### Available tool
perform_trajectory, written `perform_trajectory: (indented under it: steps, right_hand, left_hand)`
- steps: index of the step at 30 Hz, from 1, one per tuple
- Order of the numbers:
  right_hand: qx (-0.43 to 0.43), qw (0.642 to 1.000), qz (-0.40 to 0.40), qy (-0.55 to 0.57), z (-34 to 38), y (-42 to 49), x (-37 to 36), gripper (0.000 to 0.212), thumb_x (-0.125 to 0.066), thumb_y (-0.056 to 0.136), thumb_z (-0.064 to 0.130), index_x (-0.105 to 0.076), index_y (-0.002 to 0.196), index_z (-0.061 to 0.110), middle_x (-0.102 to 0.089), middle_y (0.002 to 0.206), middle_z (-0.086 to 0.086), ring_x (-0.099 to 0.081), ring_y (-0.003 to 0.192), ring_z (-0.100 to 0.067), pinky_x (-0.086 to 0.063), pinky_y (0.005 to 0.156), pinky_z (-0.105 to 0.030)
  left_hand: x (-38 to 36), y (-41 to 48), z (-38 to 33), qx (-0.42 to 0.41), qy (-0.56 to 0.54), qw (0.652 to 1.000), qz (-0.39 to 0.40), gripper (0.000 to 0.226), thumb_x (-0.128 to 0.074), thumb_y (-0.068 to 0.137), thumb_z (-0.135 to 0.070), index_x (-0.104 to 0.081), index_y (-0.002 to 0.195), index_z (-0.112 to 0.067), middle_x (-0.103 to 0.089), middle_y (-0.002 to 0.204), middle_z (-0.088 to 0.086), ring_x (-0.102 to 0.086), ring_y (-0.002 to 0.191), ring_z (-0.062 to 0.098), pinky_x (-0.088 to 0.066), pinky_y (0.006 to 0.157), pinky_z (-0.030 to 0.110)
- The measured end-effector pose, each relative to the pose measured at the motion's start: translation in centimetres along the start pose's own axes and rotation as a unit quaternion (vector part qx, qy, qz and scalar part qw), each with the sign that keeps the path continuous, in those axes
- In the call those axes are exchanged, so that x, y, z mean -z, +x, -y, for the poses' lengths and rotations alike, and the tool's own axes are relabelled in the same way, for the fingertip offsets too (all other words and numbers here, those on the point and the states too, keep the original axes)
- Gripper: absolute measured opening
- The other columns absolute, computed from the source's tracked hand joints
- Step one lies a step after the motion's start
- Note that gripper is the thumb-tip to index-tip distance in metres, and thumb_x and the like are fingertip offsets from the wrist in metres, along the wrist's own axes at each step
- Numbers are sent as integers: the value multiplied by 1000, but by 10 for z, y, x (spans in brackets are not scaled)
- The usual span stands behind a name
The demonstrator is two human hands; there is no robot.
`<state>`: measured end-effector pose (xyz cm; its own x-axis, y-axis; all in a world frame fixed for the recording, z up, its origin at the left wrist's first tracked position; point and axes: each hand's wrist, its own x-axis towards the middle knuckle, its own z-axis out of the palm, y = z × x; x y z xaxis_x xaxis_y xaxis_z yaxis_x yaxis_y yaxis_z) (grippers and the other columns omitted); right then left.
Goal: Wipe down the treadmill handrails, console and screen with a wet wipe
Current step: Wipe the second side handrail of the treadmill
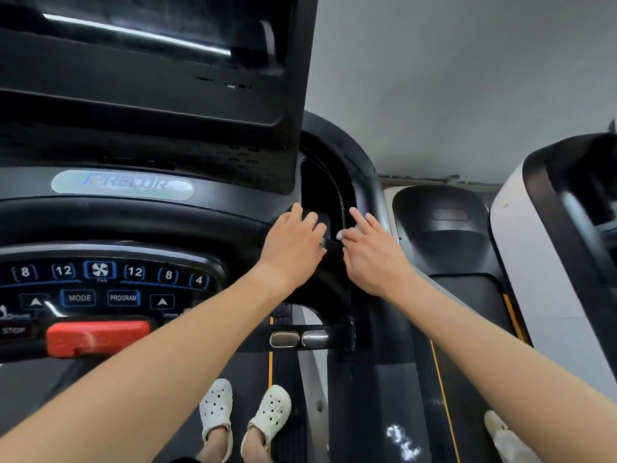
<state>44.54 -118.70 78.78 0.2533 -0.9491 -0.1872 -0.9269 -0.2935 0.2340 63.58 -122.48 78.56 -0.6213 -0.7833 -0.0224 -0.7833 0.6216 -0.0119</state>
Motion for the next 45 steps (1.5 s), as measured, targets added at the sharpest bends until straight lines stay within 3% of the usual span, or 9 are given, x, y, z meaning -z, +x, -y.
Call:
perform_trajectory:
  steps: [3,8,14,18,24,30,38,41,45]
  right_hand:
    - [-12,1000,10,8,7,-1,-3,47,-36,105,27,-64,135,6,-61,140,2,-18,157,-30,-14,128,-44]
    - [10,1000,6,8,13,-25,-5,48,-37,104,25,-63,135,-1,-60,143,-5,-24,155,-30,-19,128,-44]
    - [6,1000,0,-5,8,-25,-2,50,-34,104,27,-63,136,3,-59,144,1,-26,154,-31,-22,126,-47]
    - [-34,999,2,0,21,-28,-7,49,-36,105,26,-58,141,1,-54,148,-2,-22,155,-32,-20,127,-46]
    - [13,1000,6,-10,31,-62,-8,61,-21,101,28,-67,131,0,-62,140,-5,-30,152,-32,-24,126,-47]
    - [-48,998,13,-30,31,-42,1,50,-35,106,27,-55,145,3,-52,152,-1,-18,156,-33,-15,128,-48]
    - [-6,998,18,-67,45,-65,-8,46,-41,99,24,-69,127,0,-61,139,-10,-31,151,-38,-21,126,-51]
    - [-29,996,15,-79,44,-56,-5,51,-33,100,24,-67,130,2,-60,141,-7,-27,153,-38,-14,127,-51]
    - [-66,994,30,-85,43,-34,5,48,-39,103,27,-59,140,4,-50,153,-6,-18,155,-38,-8,128,-51]
  left_hand:
    - [-2,-1,2,1,-4,1000,-1,44,-43,105,-51,-57,129,-17,-59,131,5,-38,143,37,-39,110,42]
    - [-6,-3,2,-1,-11,1000,-7,44,-44,106,-49,-59,130,-16,-60,130,6,-36,145,39,-39,113,43]
    - [-11,-7,-1,-4,-6,1000,-6,42,-40,107,-45,-61,125,-12,-60,129,9,-33,145,43,-35,117,46]
    - [-12,-12,0,-6,2,1000,1,47,-39,107,-46,-59,133,-12,-59,135,9,-30,148,42,-32,120,46]
    - [-16,-17,-1,1,-15,1000,-2,54,-37,107,-46,-49,145,-9,-52,147,9,-19,154,39,-24,124,45]
    - [-21,-28,-2,-5,0,1000,-3,65,-35,107,-49,-31,157,-7,-36,161,13,-14,156,37,-14,128,48]
    - [-23,-29,0,-8,-7,1000,-5,65,-37,106,-48,-33,157,-8,-37,161,13,-17,156,36,-14,128,48]
    - [-23,-29,-2,-3,-7,1000,-10,65,-37,106,-48,-33,157,-8,-37,161,13,-17,156,36,-14,128,49]
    - [-22,-28,1,-11,-4,1000,-11,63,-36,107,-47,-32,157,-9,-36,162,11,-16,156,35,-14,128,47]
